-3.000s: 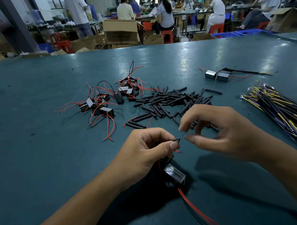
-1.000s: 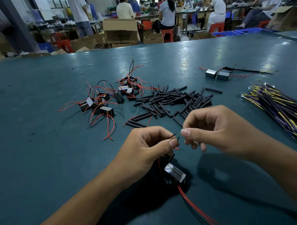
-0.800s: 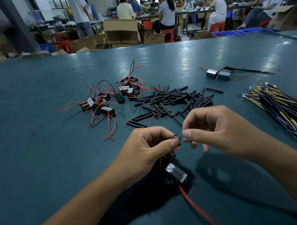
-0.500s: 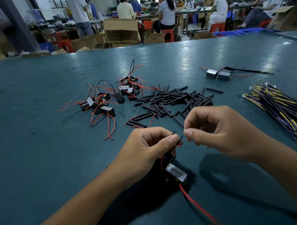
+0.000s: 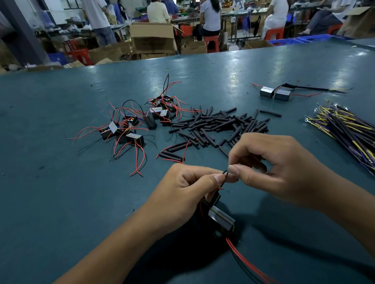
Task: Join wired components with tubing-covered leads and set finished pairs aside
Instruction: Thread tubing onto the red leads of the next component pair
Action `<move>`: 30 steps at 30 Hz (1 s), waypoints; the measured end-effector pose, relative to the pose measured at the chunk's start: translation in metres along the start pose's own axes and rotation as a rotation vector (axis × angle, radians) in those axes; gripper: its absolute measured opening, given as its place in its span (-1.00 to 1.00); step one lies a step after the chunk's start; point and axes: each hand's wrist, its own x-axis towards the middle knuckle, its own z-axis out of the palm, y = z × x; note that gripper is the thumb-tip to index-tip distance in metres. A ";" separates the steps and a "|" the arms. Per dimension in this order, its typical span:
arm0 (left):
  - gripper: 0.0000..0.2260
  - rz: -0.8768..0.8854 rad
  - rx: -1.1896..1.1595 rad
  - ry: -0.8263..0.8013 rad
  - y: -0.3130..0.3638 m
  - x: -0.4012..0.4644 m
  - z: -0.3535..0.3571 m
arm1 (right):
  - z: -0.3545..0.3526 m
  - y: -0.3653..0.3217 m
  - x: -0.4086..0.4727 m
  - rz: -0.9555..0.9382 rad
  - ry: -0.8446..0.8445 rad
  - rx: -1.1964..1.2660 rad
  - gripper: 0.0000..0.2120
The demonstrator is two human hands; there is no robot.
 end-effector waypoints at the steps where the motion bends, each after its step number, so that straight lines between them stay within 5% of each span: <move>1: -0.80 0.003 0.009 -0.005 0.000 0.000 -0.001 | 0.000 0.000 0.000 0.006 -0.002 0.004 -0.94; 30: -0.73 -0.004 -0.010 -0.072 0.011 -0.002 0.001 | 0.003 0.003 -0.002 0.205 -0.065 0.373 -0.91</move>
